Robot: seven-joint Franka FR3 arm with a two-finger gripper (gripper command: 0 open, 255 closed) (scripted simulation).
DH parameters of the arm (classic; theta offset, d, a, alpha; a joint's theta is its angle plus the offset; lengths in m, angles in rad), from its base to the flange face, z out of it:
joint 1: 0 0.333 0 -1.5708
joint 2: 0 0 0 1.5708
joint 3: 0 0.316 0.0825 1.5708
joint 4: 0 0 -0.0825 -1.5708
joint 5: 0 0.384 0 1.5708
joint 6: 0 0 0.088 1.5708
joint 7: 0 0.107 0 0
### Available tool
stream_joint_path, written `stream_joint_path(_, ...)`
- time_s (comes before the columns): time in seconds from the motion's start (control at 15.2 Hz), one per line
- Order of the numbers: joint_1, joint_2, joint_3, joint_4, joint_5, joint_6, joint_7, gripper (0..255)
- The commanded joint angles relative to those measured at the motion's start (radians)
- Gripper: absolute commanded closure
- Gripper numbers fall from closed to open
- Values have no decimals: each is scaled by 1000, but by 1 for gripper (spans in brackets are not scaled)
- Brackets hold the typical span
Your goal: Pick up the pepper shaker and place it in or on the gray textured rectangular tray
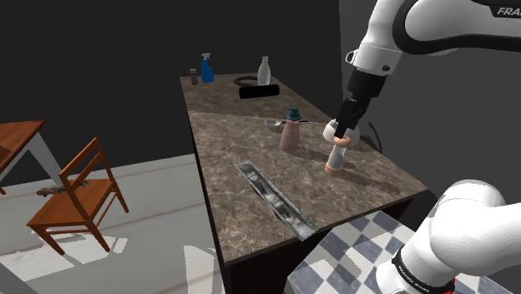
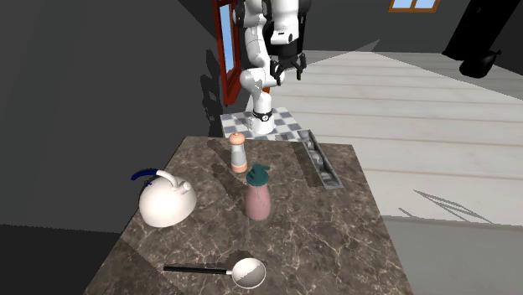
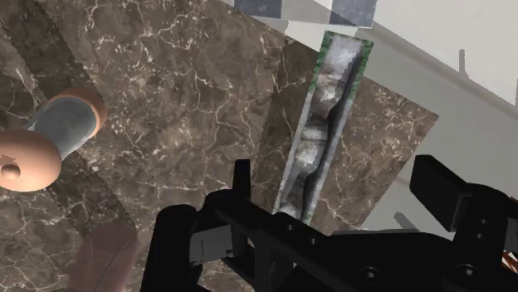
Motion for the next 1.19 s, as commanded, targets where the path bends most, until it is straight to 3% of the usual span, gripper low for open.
stream_joint_path(0.0,0,0,0,0,0,0,0,0)
stream_joint_path(0.59,-92,109,-123,-83,-117,206,-105,0)
stream_joint_path(1.12,-164,276,-241,-86,-192,402,-192,0)
